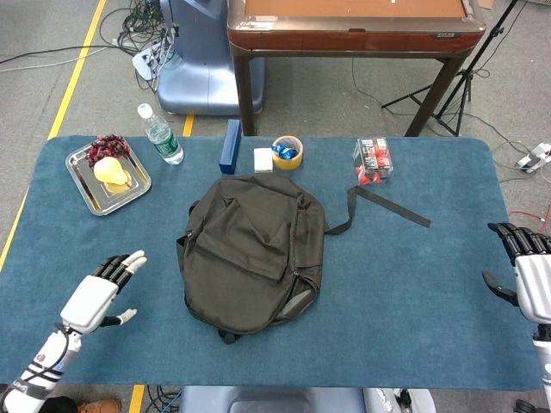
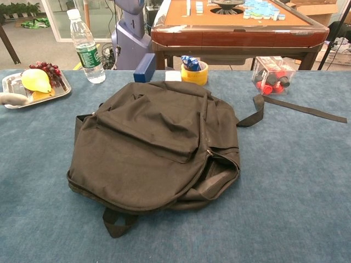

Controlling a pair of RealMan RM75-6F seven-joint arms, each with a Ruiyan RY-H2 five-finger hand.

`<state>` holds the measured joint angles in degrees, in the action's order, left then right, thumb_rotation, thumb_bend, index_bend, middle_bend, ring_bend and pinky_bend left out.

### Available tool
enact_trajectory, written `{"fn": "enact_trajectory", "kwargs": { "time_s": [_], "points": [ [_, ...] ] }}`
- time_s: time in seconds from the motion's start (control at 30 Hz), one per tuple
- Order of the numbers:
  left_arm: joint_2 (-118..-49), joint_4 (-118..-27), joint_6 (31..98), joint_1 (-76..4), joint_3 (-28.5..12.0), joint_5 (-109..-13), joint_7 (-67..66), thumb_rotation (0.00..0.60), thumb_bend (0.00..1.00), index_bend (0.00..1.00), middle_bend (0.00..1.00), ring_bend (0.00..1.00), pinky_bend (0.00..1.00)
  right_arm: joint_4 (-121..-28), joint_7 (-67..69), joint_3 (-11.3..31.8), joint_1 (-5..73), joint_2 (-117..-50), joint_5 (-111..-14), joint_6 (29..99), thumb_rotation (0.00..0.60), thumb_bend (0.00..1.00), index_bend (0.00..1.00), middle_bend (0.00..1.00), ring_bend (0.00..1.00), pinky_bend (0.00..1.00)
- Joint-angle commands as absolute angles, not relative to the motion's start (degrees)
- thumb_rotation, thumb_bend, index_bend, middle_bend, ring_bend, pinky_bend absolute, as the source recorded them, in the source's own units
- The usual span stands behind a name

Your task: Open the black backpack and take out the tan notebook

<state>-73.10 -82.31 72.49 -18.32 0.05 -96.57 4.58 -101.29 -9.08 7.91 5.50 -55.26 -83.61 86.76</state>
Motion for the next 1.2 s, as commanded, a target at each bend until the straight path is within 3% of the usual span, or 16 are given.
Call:
{"fn": "enact_trajectory", "kwargs": {
  "time_s": [0.03,0.43,0.8,1.2],
  "points": [
    [-75.5,-80.6,70.8,-20.3,0.1,-97.2,5.7,0.6,0.2,0.0,0.02,0.06,0.07,-101.3,-9.0,7.8,5.3,-55.2,-83.4,86.9,0.6,0.21,0.2,0.22,0.21,0.28],
    [-82.5,-74.8,66.8,-25.4,1.3,-99.0,5.2,0.6,0.2,0.0,0.0,0.02,0.07,-101.0,-8.0,7.1,3.9,-55.1,-83.1,88.1,0.6,0.21,0.2,0.22,0.21,0.28],
    [-84.2,-76.2,64.9,-27.0,2.3,-97.5,5.4,0.6,0.2,0.0,0.0,0.0,0.06,-100.1,-6.9,6.5,2.8,-55.5,-83.0,88.9,0.6,0.21,0.2,0.22,0.21,0.28],
    [-88.4,-75.5,64.8,-29.0,0.3,-94.8,8.0,0.6,0.2,0.0,0.0,0.0,0.06,-99.3,-5.9,6.3,2.1,-55.6,-82.8,89.2,0.6,0.21,0.2,0.22,0.21,0.28]
  ]
}}
